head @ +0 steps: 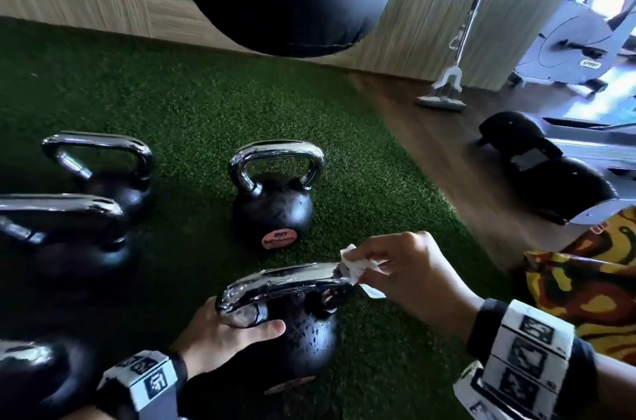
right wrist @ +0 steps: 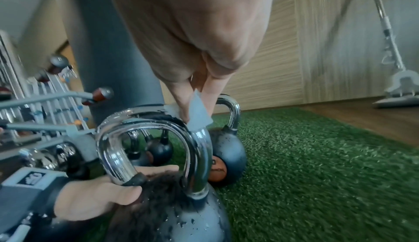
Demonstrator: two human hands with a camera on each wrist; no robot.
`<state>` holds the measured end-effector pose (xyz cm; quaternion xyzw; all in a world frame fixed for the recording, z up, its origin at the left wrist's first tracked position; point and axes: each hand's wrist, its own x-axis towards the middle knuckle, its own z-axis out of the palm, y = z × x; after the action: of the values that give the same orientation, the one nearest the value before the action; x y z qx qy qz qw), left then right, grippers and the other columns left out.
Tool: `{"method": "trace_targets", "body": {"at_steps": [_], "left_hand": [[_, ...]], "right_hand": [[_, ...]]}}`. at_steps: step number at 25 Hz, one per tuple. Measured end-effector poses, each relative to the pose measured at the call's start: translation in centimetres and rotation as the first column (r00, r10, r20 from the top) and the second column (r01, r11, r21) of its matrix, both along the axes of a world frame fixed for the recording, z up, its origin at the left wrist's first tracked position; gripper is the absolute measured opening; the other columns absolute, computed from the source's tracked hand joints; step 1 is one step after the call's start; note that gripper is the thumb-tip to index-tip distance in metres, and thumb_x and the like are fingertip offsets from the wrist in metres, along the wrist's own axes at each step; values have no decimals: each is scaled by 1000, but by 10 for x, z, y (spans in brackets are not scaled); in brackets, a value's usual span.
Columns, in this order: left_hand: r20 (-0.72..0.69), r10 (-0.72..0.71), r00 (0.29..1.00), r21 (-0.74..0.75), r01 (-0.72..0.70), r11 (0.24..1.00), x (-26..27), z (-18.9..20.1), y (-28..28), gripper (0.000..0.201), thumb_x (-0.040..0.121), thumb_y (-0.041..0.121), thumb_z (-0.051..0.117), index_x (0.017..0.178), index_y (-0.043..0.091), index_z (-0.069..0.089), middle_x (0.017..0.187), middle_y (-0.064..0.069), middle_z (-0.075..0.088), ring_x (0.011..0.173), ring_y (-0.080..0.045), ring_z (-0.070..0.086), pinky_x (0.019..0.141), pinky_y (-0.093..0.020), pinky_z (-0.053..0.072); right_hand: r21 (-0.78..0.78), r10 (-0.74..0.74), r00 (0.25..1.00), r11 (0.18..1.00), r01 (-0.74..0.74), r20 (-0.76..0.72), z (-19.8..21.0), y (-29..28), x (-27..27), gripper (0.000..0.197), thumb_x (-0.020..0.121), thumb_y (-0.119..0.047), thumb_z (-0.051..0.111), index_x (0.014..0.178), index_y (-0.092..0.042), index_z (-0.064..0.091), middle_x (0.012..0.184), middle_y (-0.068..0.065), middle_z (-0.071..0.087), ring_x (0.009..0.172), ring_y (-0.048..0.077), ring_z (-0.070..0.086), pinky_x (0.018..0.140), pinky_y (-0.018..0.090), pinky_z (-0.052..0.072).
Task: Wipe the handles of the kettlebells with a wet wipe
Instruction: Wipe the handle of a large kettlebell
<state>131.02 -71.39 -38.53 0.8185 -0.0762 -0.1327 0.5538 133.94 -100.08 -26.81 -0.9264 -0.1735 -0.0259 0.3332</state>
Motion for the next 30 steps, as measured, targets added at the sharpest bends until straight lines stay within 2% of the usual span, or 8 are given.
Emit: {"method": "trace_targets", "body": {"at_steps": [5,14,17,19,22,24,26,30], "left_hand": [[18,14,1000,36,-15,999,-2,-1,-4,49,72,43,89,116,49,68,120,42,63,118,17,56,97,1,36],[-45,55,997,126,-49,991,-7,3,-9,20,82,37,84,99,32,74,107,54,56,110,29,49,88,3,36],[-63,60,996,237,-44,971,-10,2,-11,31,81,63,76,106,46,69,109,40,67,112,16,58,110,-23,44],[-167,33,985,448,46,893,-10,11,-6,58,76,83,63,126,55,57,129,32,62,124,2,56,115,-31,40],[-302,66,951,799,214,561,-8,51,8,42,86,70,60,99,31,69,97,17,70,93,-7,64,82,-17,48],[-185,165,969,879,88,468,-5,87,17,22,90,43,64,72,30,68,68,15,65,66,-1,59,59,-15,42],[43,262,964,893,-155,423,1,117,24,21,91,36,64,71,41,71,72,21,67,72,1,64,67,-17,49],[122,221,967,487,-253,836,27,155,-2,14,99,38,63,94,38,76,94,11,79,91,-8,75,82,-23,59]], "right_hand": [[236,75,925,972,16,-371,-37,-30,17,30,75,-14,89,97,-34,83,99,-13,80,95,2,72,94,34,59],[497,263,800,866,51,-540,-72,-27,25,32,64,-6,87,93,-19,85,96,10,81,83,10,70,81,27,59],[436,332,691,899,-27,-642,-81,-33,36,30,74,11,82,99,-4,81,87,11,78,72,12,69,67,21,57],[355,335,660,928,-109,-673,-81,-40,47,30,74,11,83,98,-7,79,70,2,71,60,7,62,59,19,51],[356,342,723,924,-142,-600,-67,-42,69,44,64,-5,89,102,-23,77,91,22,77,78,27,74,79,41,60],[422,386,789,889,-180,-477,-50,-36,79,50,62,-8,89,107,-26,74,96,27,75,84,35,75,85,48,59],[509,421,833,836,-204,-359,-30,-23,85,50,70,8,86,113,-13,72,92,22,77,80,29,74,78,37,61],[610,477,869,730,-310,-129,11,5,77,32,75,6,82,104,-5,77,98,11,80,90,31,77,79,30,63]]}}
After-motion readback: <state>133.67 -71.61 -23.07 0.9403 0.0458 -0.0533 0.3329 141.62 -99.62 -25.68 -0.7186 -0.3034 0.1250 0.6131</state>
